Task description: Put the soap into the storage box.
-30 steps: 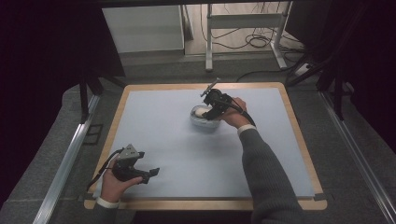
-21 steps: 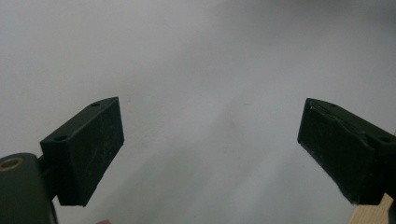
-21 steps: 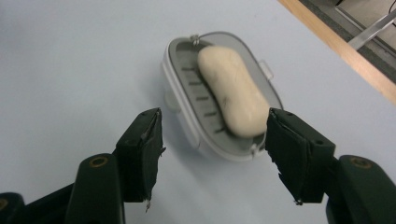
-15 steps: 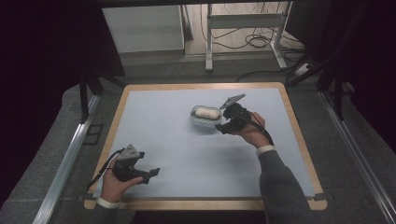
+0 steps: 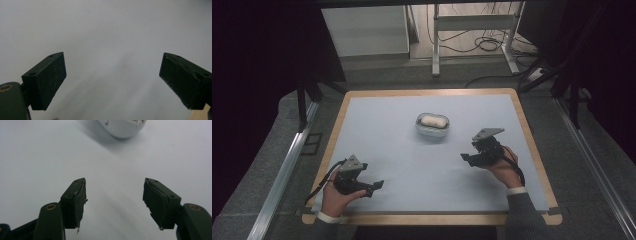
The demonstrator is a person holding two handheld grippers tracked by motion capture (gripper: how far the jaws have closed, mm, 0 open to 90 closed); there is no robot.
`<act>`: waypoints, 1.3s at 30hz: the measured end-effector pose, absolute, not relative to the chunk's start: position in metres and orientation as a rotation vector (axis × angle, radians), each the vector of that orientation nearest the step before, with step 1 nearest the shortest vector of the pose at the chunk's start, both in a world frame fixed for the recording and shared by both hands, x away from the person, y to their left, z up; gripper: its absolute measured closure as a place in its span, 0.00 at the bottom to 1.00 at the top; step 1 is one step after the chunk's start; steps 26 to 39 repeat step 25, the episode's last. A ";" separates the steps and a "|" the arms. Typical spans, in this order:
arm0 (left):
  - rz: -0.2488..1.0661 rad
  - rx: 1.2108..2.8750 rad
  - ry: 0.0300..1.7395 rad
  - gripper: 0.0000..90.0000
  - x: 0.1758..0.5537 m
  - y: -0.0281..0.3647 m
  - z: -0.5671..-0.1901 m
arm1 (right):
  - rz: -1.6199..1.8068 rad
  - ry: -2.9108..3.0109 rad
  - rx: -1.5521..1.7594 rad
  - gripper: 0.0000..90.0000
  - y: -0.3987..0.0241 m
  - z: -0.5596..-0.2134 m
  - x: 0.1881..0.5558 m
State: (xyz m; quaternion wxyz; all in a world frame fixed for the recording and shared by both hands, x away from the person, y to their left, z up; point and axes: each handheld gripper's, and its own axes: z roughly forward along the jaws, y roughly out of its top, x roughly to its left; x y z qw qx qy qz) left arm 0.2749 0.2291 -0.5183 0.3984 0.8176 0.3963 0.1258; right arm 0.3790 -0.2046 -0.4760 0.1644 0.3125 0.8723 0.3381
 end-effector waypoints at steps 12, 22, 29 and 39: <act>0.323 2.076 1.006 0.08 0.275 0.228 -0.519 | 0.955 2.457 0.994 0.38 -0.234 -0.500 0.362; 0.323 2.076 1.006 0.08 0.275 0.228 -0.519 | 0.999 2.405 1.015 0.37 -0.241 -0.499 0.360; 0.324 2.076 1.005 0.08 0.276 0.228 -0.519 | 0.997 2.385 1.038 0.32 -0.241 -0.501 0.361; 0.324 2.076 1.005 0.08 0.276 0.228 -0.519 | 0.997 2.385 1.038 0.32 -0.241 -0.501 0.361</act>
